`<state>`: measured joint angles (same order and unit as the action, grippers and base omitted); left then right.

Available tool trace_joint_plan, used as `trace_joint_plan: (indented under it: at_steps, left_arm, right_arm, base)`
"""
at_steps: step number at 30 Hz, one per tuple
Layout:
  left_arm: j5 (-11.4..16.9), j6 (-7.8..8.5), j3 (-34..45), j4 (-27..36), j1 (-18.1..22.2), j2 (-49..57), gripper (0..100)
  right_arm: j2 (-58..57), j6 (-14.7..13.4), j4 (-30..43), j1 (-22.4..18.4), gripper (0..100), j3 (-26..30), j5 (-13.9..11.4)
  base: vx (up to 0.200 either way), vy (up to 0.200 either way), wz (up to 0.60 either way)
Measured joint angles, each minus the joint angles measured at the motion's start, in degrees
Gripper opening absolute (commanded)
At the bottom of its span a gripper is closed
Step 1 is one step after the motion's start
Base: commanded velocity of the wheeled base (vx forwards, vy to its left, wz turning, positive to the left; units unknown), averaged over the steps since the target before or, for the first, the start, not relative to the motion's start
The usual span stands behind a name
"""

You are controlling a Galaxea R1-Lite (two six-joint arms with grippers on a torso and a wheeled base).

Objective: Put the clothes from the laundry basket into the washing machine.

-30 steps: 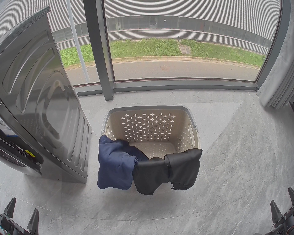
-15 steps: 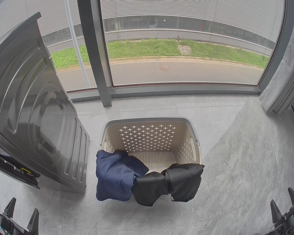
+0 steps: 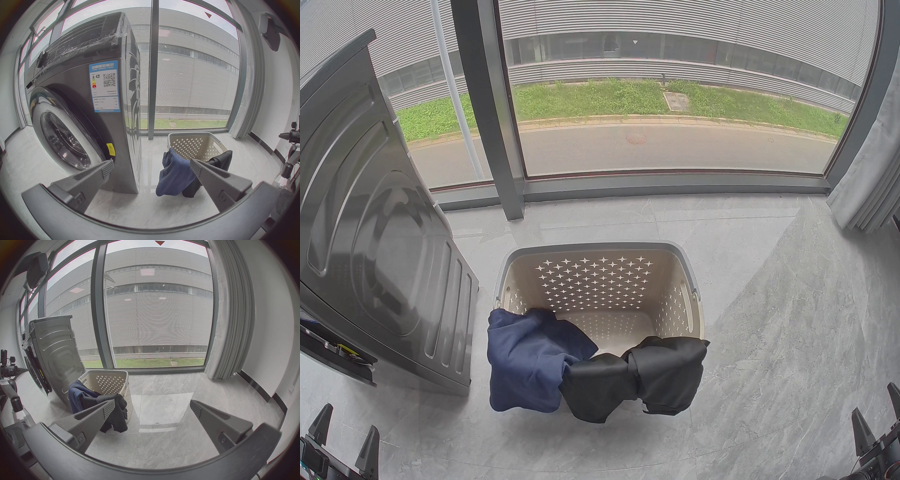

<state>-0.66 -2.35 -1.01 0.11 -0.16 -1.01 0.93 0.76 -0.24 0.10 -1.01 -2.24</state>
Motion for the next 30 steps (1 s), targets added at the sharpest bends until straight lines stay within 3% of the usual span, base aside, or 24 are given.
trace_joint_plan:
  at_steps: [6,15,21,27,30]
  left_arm:
    - [0.00,0.01,0.00,-0.04,0.00,0.00,100]
    - [0.00,0.01,0.00,0.00,0.00,0.00,100]
    - [-0.02,0.00,0.00,0.00,-0.02,0.00,100]
    - [-0.02,0.00,0.00,0.05,0.00,0.00,100]
    - [0.00,0.00,0.00,0.00,0.00,0.00,100]
  right_arm:
    - [0.00,0.02,0.02,0.00,100,0.00,0.01]
    - [0.00,0.00,0.00,0.00,100,0.00,0.00]
    - [0.00,0.00,-0.02,-0.02,100,0.00,-0.02]
    - [0.00,0.02,0.00,-0.05,100,0.00,0.00]
    - [0.00,0.00,0.00,-0.05,100,0.00,-0.02]
  base:
    - [0.000,0.000,0.00]
    - [0.200,0.000,0.00]
    - [0.000,0.000,0.00]
    - [0.200,0.000,0.00]
    - [0.000,0.000,0.00]
